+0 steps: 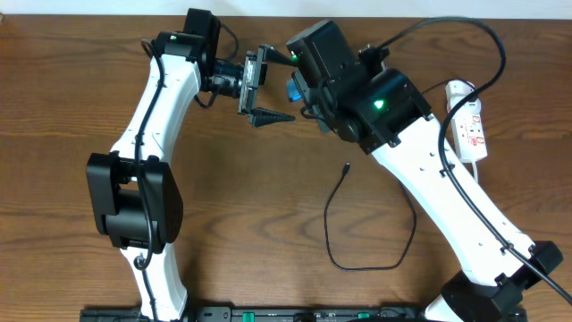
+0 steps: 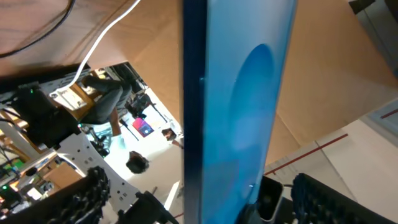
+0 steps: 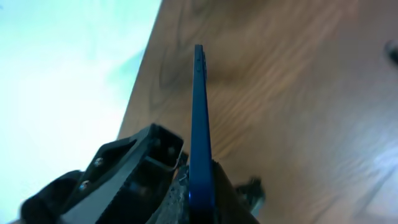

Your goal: Plug charger to phone and switch on socket

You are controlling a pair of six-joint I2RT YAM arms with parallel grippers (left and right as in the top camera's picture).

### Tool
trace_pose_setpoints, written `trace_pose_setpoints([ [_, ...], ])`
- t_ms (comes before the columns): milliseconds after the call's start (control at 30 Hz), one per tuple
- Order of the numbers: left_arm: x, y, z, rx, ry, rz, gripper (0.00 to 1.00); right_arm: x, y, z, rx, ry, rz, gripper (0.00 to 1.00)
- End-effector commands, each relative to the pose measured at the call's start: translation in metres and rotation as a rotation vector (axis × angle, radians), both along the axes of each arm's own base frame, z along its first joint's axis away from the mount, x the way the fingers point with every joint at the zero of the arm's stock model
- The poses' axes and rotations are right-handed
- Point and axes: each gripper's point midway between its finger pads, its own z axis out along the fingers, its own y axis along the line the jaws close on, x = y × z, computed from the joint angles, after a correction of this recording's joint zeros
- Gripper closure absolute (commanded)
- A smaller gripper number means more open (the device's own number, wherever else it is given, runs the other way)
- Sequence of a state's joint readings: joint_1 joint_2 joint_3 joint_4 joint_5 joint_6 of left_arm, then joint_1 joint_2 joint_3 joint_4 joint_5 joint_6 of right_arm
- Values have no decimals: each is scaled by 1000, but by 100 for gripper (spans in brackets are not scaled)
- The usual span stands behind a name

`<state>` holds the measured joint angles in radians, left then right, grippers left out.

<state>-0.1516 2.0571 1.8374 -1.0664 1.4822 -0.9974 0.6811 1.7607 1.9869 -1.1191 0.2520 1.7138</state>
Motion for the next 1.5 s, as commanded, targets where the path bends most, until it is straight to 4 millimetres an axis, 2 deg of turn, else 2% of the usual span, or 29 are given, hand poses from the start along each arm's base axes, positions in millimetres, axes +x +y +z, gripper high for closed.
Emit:
trace_pose_setpoints([
  [0,-3,2,11,2,14,11,15,-3,2,12,151,27,-123,99],
  [167,-3,2,11,8,59,17,30,-6,0,9,206,62,-211,99],
  [267,-3,2,11,7,59,17,32,-5,0,10,235,67,-240,99],
  [533,-3,2,11,10,80,20,55,-4,0,11,235,59,-243,99],
  [767,-3,2,12,0,84,17,65,-1,3,14,251,44,-240,99],
  [833,-3,2,12,0,86,18,71,-1,3,15,254,42,-239,99],
  [1167,-3,2,12,2,101,20,81,1,7,18,271,33,-233,98],
  [1200,-3,2,12,2,101,20,88,2,7,18,276,32,-231,98],
  [1267,-3,2,12,3,114,21,91,2,8,19,278,30,-230,98],
  [1467,-3,2,12,4,119,22,93,2,8,19,274,29,-225,99],
])
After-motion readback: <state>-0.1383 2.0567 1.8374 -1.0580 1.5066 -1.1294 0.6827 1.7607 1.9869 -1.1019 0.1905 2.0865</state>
